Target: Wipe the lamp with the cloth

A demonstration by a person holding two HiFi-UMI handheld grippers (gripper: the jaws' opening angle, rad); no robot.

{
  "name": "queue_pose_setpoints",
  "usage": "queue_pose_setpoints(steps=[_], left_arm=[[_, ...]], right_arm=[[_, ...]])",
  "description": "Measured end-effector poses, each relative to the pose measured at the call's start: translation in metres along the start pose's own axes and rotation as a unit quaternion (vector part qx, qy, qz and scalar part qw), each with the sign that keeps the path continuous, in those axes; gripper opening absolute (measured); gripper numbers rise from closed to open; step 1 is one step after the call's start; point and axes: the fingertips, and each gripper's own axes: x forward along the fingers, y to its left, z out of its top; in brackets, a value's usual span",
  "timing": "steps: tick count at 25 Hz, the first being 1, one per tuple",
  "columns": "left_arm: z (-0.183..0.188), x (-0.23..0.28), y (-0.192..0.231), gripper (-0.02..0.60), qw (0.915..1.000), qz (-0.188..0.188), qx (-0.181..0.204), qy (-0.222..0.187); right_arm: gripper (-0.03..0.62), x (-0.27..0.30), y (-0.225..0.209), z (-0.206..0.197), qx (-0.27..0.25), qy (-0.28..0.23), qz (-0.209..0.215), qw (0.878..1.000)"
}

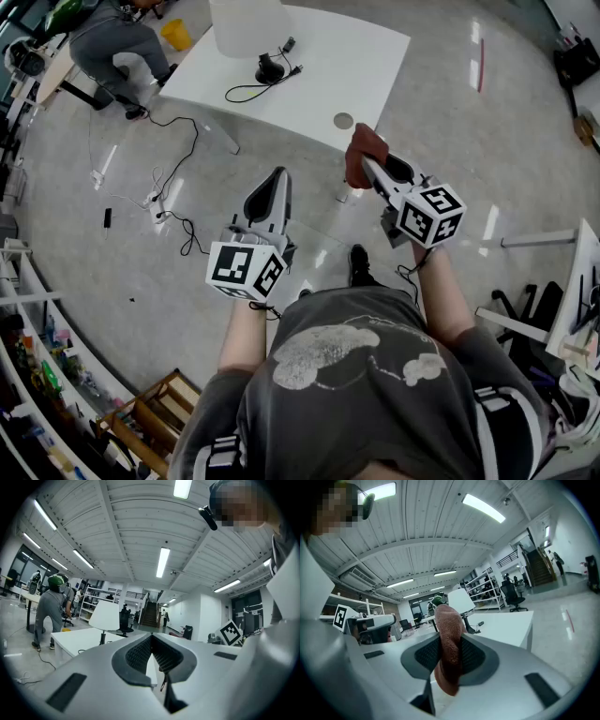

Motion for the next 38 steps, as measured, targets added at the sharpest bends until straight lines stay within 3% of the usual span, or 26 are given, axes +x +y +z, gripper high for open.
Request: queue_pose_setpoints(steps=[11,20,38], left_arm=[[-0.011,0.081,-0.006,0.008,0.9986,0.052,0.007,-0.004],[-0.013,0.118,0.000,0.008,0.9978,0.065,0.016,-0.002],[0.030,0.214,0.106,0.008,0.9992,0.021,0.006,-0.034]], right_arm=[[0.091,0.009,-0.095,0.028,-0.003,0.014,0.025,1.000],[0.091,0.039,-0.119,0.039,-0.007,0.022,0.045,0.999],[0.091,0.171,-0.137,0.128,-0.044,-0.004,0.022,0.999]])
